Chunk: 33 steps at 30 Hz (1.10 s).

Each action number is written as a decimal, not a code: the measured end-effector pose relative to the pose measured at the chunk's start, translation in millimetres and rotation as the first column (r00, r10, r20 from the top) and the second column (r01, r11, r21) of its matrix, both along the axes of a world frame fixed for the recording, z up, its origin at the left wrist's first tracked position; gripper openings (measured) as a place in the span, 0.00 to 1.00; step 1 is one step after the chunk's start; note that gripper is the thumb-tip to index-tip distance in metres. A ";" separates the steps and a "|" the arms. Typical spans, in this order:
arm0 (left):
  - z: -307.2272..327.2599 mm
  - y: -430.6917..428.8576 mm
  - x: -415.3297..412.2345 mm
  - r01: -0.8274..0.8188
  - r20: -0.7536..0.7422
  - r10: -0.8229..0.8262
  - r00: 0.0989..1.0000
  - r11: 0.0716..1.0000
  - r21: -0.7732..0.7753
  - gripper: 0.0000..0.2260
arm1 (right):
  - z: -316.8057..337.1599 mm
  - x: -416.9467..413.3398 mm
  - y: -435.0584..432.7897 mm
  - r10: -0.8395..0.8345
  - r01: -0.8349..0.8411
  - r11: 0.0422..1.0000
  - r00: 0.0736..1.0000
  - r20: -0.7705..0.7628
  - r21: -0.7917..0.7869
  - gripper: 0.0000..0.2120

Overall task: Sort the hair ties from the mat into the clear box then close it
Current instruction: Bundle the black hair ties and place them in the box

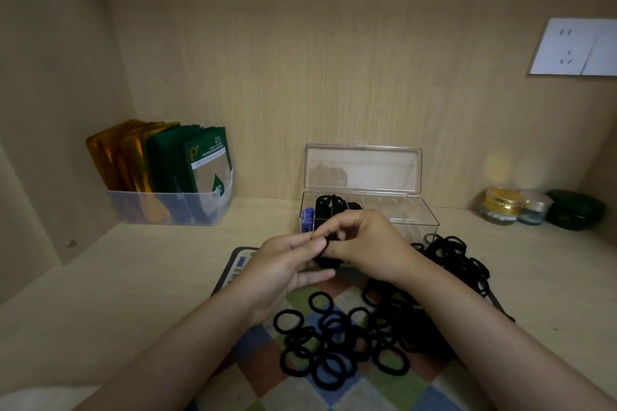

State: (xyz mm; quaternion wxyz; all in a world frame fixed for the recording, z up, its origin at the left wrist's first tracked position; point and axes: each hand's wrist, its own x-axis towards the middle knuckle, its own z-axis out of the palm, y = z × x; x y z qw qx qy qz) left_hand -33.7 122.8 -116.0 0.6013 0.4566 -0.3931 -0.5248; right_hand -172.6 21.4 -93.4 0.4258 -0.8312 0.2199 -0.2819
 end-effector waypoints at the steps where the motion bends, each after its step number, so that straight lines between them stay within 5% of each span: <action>1: 0.3 0.8 -0.4 0.005 -0.003 -0.005 1.000 1.000 0.011 0.12 | 0.2 -1.4 -0.9 0.020 -0.020 1.000 1.000 -0.011 -0.005 0.11; 6: 4.1 1.9 -4.9 0.004 0.041 -0.004 0.999 1.000 0.019 0.21 | 1.3 -4.0 -6.6 0.024 -0.024 1.000 1.000 -0.013 0.006 0.14; 10: 4.4 -3.1 -5.9 -0.044 0.079 0.039 0.996 0.997 0.064 0.10 | -0.9 -6.5 -10.2 0.029 -0.031 0.999 0.998 -0.063 -0.029 0.13; 14: 7.4 -7.8 -1.9 -0.020 0.076 0.016 0.997 0.998 0.059 0.12 | 8.4 -17.6 -16.1 0.034 -0.033 0.999 0.994 -0.103 0.007 0.16; 18: 16.6 -19.7 1.3 -0.035 0.092 0.033 0.995 0.999 0.023 0.12 | 15.1 -28.0 -21.9 -0.065 0.082 0.983 0.992 -0.106 0.163 0.17; 23: 33.9 -44.7 -3.1 -0.135 0.227 0.136 0.964 0.991 -0.022 0.09 | 21.3 -33.1 -28.1 -0.030 0.015 0.874 0.999 0.023 0.485 0.11; 33: 65.7 -109.0 2.3 -0.071 0.346 0.096 0.933 0.994 -0.086 0.04 | 53.7 -30.2 -71.0 -0.210 0.163 0.848 0.977 0.038 0.504 0.06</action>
